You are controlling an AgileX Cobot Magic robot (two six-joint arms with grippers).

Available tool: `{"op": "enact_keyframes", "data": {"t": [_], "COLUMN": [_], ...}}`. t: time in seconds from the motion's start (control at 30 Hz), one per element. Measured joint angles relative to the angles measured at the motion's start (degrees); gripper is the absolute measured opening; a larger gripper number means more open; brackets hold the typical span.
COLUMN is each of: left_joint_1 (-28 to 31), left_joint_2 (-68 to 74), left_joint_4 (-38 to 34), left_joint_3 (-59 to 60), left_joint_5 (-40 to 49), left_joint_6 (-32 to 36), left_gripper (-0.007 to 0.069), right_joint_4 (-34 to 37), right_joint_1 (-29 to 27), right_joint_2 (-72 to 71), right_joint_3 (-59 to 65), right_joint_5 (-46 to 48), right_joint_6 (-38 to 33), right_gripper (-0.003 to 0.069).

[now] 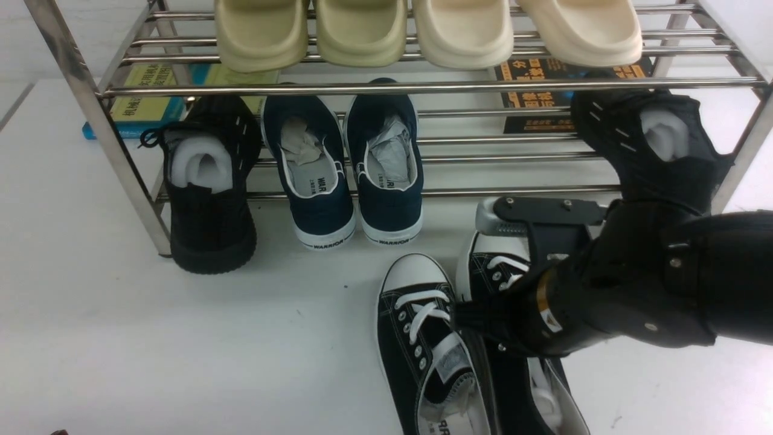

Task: Take the shoes off the shelf with your hand on the white table.

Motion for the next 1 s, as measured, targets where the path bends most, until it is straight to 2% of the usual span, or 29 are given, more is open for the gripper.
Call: {"op": "enact_keyframes", "data": {"t": [0.2, 0.27, 0.37, 0.5, 0.53, 0.57, 0.6, 0.7, 0.93, 1.0], "left_joint_1": [0.0, 0.0, 0.0, 0.0, 0.0, 0.0, 0.0, 0.0, 0.0, 0.0], "left_joint_2": [0.0, 0.0, 0.0, 0.0, 0.0, 0.0, 0.0, 0.0, 0.0, 0.0], "left_joint_4": [0.0, 0.0, 0.0, 0.0, 0.0, 0.0, 0.0, 0.0, 0.0, 0.0], "left_joint_3": [0.0, 0.0, 0.0, 0.0, 0.0, 0.0, 0.0, 0.0, 0.0, 0.0], "left_joint_5": [0.0, 0.0, 0.0, 0.0, 0.0, 0.0, 0.0, 0.0, 0.0, 0.0], "left_joint_6": [0.0, 0.0, 0.0, 0.0, 0.0, 0.0, 0.0, 0.0, 0.0, 0.0], "left_gripper": [0.0242, 0.0242, 0.0242, 0.0242, 0.0242, 0.0242, 0.0242, 0.0242, 0.0242, 0.0242], "right_joint_4": [-0.1, -0.22, -0.22, 0.9, 1.43, 1.43, 2.4, 4.61, 6.92, 6.92], "right_joint_1": [0.0, 0.0, 0.0, 0.0, 0.0, 0.0, 0.0, 0.0, 0.0, 0.0], "right_joint_2": [1.76, 2.52, 2.73, 1.49, -0.06, -0.34, -2.56, -8.6, -22.12, -28.3], "right_joint_3": [0.0, 0.0, 0.0, 0.05, 0.09, 0.09, 0.12, 0.12, 0.16, 0.16], "right_joint_5": [-1.23, -2.24, -4.41, -4.66, -4.23, -4.18, -3.47, 0.29, 11.22, 16.91], "right_joint_6": [2.83, 3.09, 3.13, 2.51, 1.54, 1.28, -0.87, -7.0, -20.31, -27.97], "right_gripper": [0.0042, 0.0083, 0.0191, 0.0365, 0.043, 0.0438, 0.049, 0.0554, 0.0552, 0.051]}}
